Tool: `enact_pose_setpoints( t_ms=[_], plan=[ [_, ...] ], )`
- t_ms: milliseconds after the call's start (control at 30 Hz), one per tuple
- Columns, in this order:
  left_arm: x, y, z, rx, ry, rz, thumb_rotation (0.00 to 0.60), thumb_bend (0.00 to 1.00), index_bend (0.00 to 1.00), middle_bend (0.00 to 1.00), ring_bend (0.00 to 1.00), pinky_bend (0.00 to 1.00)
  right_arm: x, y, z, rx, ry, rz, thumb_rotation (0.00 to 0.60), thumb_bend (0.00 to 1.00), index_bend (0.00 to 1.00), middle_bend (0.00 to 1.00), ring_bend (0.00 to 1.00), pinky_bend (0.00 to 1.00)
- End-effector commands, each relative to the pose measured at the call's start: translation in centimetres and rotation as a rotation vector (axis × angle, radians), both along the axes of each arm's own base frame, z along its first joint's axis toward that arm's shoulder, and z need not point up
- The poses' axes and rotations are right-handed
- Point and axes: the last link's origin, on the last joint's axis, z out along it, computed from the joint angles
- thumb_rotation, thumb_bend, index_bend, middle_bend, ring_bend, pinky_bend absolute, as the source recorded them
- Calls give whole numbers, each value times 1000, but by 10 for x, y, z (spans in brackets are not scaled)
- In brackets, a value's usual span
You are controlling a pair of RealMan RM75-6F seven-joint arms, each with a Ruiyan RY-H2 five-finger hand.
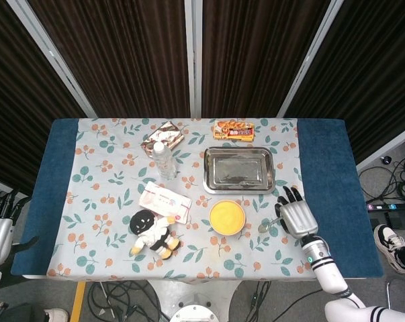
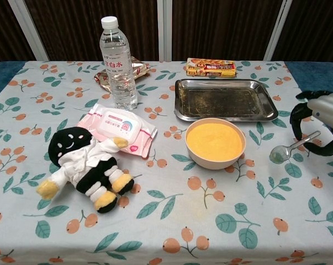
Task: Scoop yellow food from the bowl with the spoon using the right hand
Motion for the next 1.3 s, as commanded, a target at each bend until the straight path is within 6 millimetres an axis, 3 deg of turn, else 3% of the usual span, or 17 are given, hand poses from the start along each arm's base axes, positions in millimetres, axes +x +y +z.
enact_pose_setpoints(
  t_ms=[33, 233, 533, 933, 1033, 1200, 1300],
  plan=[
    [1, 0, 0, 1, 1, -2, 600, 0, 222, 110, 87, 116, 24, -17, 19, -19, 43, 108, 600, 339, 587, 312, 73, 84],
    [2, -2, 1, 5, 3, -2, 600, 0, 222, 110, 87, 116, 58, -41, 21, 10, 124, 238, 600, 340, 598, 368, 205, 190],
    [0, -4, 2, 6, 1, 6, 600, 0, 222, 110, 88, 116, 83, -56, 0, 48, 213, 345, 600, 350, 615, 442, 367, 312],
    [-5, -5, 1, 6, -8, 17, 600, 0, 222, 110, 88, 116, 108, -56, -40, 120, 148, 335, 600, 350, 607, 448, 339, 314],
    [-6, -6, 1, 9, -11, 21, 600, 0, 222, 110, 87, 116, 110, -54, -47, 134, 143, 327, 600, 349, 550, 435, 306, 290],
    [-8, -6, 0, 8, -10, 25, 600, 0, 222, 110, 88, 116, 109, -50, -52, 159, 151, 300, 600, 331, 359, 380, 235, 199],
    [-9, -6, 1, 14, -10, 25, 600, 0, 222, 110, 88, 116, 108, -47, -51, 164, 148, 289, 600, 215, 256, 342, 193, 133]
  ],
)
